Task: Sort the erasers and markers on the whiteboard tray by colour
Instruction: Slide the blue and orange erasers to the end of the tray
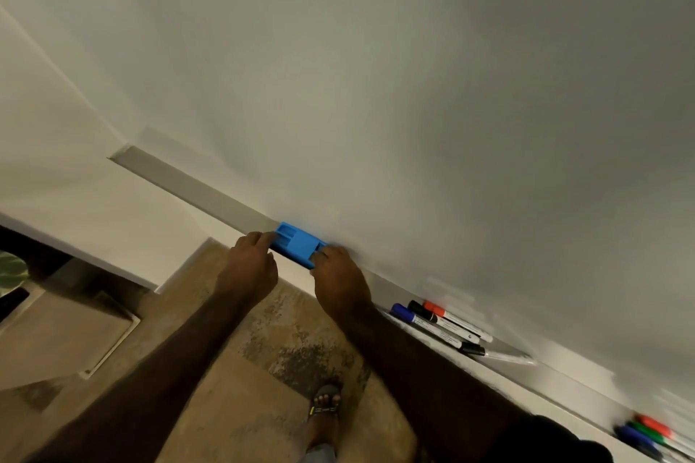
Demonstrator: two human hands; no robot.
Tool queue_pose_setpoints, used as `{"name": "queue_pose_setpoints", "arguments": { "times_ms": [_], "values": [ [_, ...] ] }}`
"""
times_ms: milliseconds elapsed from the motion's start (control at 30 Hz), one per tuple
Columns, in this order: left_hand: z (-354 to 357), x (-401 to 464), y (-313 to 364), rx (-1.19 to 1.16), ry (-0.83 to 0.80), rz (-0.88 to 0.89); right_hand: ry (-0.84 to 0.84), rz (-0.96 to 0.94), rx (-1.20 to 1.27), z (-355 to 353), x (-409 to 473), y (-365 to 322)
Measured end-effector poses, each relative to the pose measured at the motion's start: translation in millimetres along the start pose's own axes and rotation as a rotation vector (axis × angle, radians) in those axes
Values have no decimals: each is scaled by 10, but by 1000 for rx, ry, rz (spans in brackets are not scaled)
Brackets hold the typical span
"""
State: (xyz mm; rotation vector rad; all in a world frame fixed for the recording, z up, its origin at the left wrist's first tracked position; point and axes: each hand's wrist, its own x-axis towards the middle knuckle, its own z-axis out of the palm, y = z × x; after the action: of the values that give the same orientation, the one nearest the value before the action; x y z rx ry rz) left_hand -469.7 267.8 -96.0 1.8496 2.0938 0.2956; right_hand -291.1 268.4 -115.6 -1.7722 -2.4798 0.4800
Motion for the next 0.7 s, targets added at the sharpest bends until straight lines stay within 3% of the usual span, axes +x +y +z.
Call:
{"name": "queue_pose_setpoints", "arguments": {
  "times_ms": [100, 200, 300, 433, 700],
  "values": [
    [10, -151, 103, -29, 91, -43, 59, -69, 53, -21, -263, 100],
    [58, -407, 338, -36, 156, 61, 217, -61, 198, -86, -719, 278],
    [212, -723, 794, -101, 114, 172, 260, -46, 258, -121, -1299, 582],
    [544, -1111, 1420, -121, 28, 354, 193, 122, 306, -107, -2112, 1105],
    [1049, -1142, 2022, -25, -170, 136, 306, 293, 279, -408, -2941, 2011]
  ]
}}
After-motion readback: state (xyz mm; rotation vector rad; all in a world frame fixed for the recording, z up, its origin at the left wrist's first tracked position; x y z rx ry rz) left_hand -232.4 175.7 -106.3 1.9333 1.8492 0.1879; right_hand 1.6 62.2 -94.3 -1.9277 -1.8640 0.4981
